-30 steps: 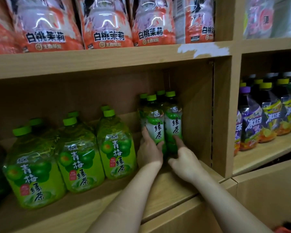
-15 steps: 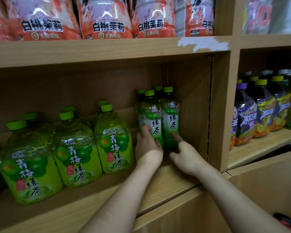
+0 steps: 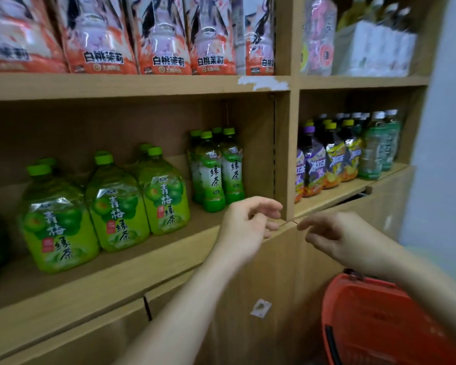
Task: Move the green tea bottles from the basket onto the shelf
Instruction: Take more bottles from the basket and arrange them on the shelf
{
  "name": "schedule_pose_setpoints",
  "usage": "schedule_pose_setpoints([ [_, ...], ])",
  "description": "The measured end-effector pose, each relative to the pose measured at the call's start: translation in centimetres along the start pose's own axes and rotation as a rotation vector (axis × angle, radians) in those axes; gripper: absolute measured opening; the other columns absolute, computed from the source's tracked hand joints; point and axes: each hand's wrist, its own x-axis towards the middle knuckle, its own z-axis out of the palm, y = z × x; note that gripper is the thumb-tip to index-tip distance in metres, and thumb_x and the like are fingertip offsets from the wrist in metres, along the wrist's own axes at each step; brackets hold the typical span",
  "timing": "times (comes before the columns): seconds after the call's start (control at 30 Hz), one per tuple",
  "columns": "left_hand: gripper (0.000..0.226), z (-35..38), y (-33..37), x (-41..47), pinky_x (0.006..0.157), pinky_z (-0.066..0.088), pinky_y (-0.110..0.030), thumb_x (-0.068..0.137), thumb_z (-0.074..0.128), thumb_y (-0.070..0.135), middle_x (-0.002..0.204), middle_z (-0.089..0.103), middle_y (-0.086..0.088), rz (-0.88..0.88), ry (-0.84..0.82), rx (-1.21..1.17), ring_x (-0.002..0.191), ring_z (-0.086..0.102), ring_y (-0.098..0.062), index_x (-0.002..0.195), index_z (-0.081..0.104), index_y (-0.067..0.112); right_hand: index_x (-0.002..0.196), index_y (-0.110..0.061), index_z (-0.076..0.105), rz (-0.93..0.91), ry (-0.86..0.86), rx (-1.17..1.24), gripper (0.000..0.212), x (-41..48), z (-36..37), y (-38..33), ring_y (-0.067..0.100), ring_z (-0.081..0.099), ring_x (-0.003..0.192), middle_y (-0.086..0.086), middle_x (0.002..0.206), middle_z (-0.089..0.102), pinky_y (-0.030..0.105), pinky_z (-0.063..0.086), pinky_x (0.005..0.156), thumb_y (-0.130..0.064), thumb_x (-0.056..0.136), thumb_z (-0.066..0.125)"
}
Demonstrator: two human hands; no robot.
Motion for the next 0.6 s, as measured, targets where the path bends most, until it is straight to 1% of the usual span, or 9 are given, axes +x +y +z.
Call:
schedule_pose_setpoints([
  [0.07, 0.048, 1.6, 0.3, -2.1, 0.061, 0.052, -0.023, 0.087, 0.034, -0.008, 0.081, 0.067, 0.004, 0.035, -0.094, 0.000, 0.066, 0.065, -0.010, 0.082, 0.068, 0.026, 0.108, -0.032, 0.063, 0.007, -0.061, -0.151, 0.020, -3.3, -1.4, 0.1, 0.007, 0.066, 0.084, -0.010, 0.090, 0.072, 0.022, 0.049, 0.077, -0.030, 0.089, 0.057],
  [0.13, 0.046, 3.0, 0.3, -3.8, 0.062, 0.051, -0.022, 0.085, 0.036, -0.006, 0.079, 0.067, 0.005, 0.050, -0.184, 0.024, 0.064, 0.064, -0.009, 0.080, 0.067, 0.027, 0.108, -0.031, 0.063, 0.003, -0.075, -0.300, 0.020, -6.5, -2.3, 0.4, 0.010, 0.067, 0.085, -0.011, 0.088, 0.073, 0.026, 0.050, 0.076, -0.031, 0.090, 0.054],
  [0.2, 0.044, 4.3, 0.1, -5.1, 0.063, 0.050, -0.022, 0.084, 0.038, -0.005, 0.079, 0.067, 0.005, 0.072, -0.256, 0.034, 0.064, 0.064, -0.008, 0.079, 0.067, 0.028, 0.107, -0.032, 0.062, 0.003, -0.085, -0.380, 0.020, -9.3, -3.0, 0.7, 0.014, 0.067, 0.086, -0.011, 0.086, 0.073, 0.030, 0.051, 0.074, -0.033, 0.089, 0.052],
  [0.27, 0.043, 5.4, -0.1, -5.7, 0.064, 0.048, -0.023, 0.083, 0.039, -0.004, 0.079, 0.067, 0.005, 0.090, -0.294, 0.037, 0.065, 0.064, -0.009, 0.080, 0.067, 0.028, 0.102, -0.032, 0.061, 0.023, -0.132, -0.414, 0.018, -11.7, -3.6, 1.4, 0.018, 0.067, 0.084, -0.008, 0.083, 0.071, 0.032, 0.052, 0.071, -0.032, 0.086, 0.052],
  [0.3, 0.041, 6.1, -0.3, -5.9, 0.064, 0.049, -0.025, 0.083, 0.040, -0.002, 0.078, 0.067, 0.004, 0.100, -0.313, 0.047, 0.066, 0.064, -0.012, 0.080, 0.068, 0.028, 0.098, -0.030, 0.061, 0.055, -0.146, -0.421, 0.016, -12.8, -3.9, 1.8, 0.019, 0.066, 0.083, -0.007, 0.082, 0.071, 0.033, 0.052, 0.070, -0.030, 0.085, 0.053],
  [0.37, 0.035, 7.8, -0.9, -6.0, 0.066, 0.051, -0.029, 0.081, 0.044, 0.007, 0.076, 0.069, 0.003, 0.133, -0.351, 0.070, 0.067, 0.065, -0.017, 0.076, 0.067, 0.032, 0.092, -0.026, 0.064, 0.134, -0.134, -0.414, 0.011, -14.8, -4.5, 2.8, 0.021, 0.066, 0.082, -0.005, 0.082, 0.071, 0.029, 0.050, 0.071, -0.024, 0.083, 0.057],
  [0.43, 0.033, 9.8, -1.7, -6.2, 0.068, 0.052, -0.031, 0.081, 0.046, 0.011, 0.070, 0.068, 0.005, 0.166, -0.377, 0.076, 0.064, 0.065, -0.014, 0.071, 0.065, 0.036, 0.092, -0.024, 0.068, 0.220, -0.086, -0.383, 0.013, -16.8, -5.0, 3.6, 0.019, 0.067, 0.081, -0.004, 0.083, 0.072, 0.024, 0.046, 0.072, -0.019, 0.083, 0.060],
  [0.5, 0.040, 12.1, -2.6, -6.5, 0.067, 0.051, -0.028, 0.085, 0.047, 0.002, 0.067, 0.066, 0.011, 0.197, -0.380, 0.056, 0.058, 0.062, -0.005, 0.071, 0.064, 0.035, 0.090, -0.019, 0.072, 0.309, 0.022, -0.335, 0.013, -18.8, -5.5, 4.5, 0.016, 0.068, 0.078, -0.001, 0.083, 0.074, 0.022, 0.044, 0.070, -0.015, 0.083, 0.062],
  [0.6, 0.042, 15.4, -4.0, -7.1, 0.063, 0.049, -0.025, 0.085, 0.046, -0.004, 0.066, 0.066, 0.010, 0.179, -0.397, 0.039, 0.053, 0.060, -0.001, 0.071, 0.065, 0.032, 0.087, -0.017, 0.073, 0.463, 0.148, -0.189, 0.012, -21.5, -6.5, 5.3, 0.012, 0.067, 0.074, 0.001, 0.081, 0.074, 0.023, 0.047, 0.069, -0.013, 0.084, 0.062],
])
